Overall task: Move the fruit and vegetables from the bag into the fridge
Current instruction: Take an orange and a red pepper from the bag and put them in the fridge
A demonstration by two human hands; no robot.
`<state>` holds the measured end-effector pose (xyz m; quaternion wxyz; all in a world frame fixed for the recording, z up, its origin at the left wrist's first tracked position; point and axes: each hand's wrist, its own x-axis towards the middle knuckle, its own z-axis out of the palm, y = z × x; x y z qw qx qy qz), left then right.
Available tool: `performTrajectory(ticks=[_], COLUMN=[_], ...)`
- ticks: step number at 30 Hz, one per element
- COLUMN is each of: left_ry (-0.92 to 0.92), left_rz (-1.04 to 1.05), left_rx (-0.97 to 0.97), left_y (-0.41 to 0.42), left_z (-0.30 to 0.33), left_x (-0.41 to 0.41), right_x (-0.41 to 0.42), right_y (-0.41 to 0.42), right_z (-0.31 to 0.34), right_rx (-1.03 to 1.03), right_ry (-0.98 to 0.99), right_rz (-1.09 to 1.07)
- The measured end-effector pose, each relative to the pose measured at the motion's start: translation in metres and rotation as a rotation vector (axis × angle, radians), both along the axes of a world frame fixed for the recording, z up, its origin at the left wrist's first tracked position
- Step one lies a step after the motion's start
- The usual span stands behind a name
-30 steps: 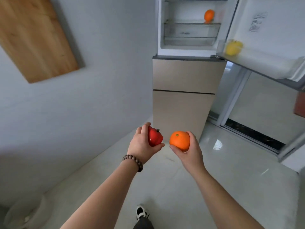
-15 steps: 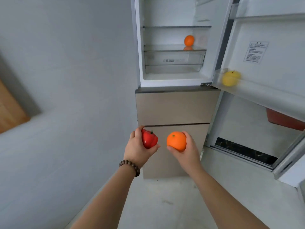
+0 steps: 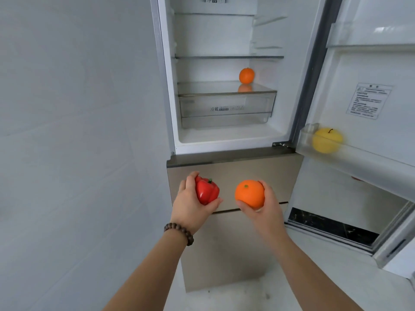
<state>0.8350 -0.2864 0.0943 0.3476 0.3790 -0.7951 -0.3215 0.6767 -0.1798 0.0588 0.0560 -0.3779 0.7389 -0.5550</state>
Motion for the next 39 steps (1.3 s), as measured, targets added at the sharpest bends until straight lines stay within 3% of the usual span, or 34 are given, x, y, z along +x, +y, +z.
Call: performTrajectory(ticks=[9,20,24,31,39], left_ry=[0.144,0.331,0.367,0.419,0.423], left_rz=[-0.002,0.082,0.121,0.098,0.106], left_rx=[-0.156,-0.290,-0.312,-0.389,-0.367], left_y=[-0.115,-0.252,-0.281,-0.311,-0.324], left_z=[0.047,0.120,0.127,0.138,0.134], left_x=[-0.105,-0.231,-0.249,-0.262,-0.258], right_x=[-0.116,-0.260,-0.308,-0.384,-0.413], right_y=[-0.131,-0.296,-0.338,-0.391,-0.422], right_z=[0.040,0.155,0.180,0.210,0.214], right_rx=[-0.157,-0.372,-0.266,0.100,0.172], right_ry=[0.021,0.173,0.214,0.235,0.162], right_rz=[0.012,-0.036,-0.107,-0.138,-0.152])
